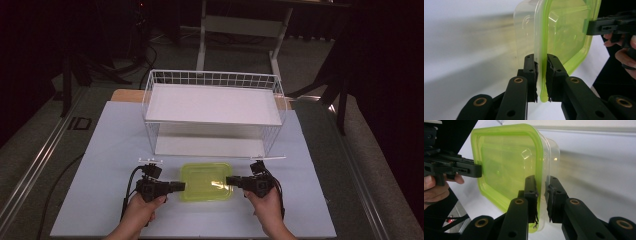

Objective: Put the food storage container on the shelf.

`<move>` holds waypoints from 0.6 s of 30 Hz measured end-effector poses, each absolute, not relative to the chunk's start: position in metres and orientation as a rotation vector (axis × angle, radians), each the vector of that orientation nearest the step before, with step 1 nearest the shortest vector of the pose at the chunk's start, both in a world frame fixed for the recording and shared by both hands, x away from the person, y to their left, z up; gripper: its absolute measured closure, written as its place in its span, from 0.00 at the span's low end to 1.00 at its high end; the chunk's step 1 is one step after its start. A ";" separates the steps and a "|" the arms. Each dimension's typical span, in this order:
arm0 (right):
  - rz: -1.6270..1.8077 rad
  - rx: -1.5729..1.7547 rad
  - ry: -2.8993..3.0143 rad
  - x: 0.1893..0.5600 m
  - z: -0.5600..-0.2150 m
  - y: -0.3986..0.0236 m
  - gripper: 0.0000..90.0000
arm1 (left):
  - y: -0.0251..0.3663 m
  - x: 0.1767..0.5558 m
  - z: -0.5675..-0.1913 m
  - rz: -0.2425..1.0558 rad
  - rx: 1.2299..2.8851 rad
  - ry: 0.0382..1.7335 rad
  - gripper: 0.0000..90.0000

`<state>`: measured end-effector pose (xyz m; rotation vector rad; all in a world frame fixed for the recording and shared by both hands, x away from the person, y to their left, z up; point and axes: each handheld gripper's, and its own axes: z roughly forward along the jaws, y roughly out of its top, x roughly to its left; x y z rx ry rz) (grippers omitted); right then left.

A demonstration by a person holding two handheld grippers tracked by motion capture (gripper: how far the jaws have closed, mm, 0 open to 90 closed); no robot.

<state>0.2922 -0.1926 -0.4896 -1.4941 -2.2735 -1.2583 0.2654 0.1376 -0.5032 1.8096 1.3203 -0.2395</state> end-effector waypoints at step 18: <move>-1.424 -1.543 -2.301 0.316 -0.463 -0.202 0.89 | 0.122 0.300 -0.479 -0.100 1.773 1.262 0.89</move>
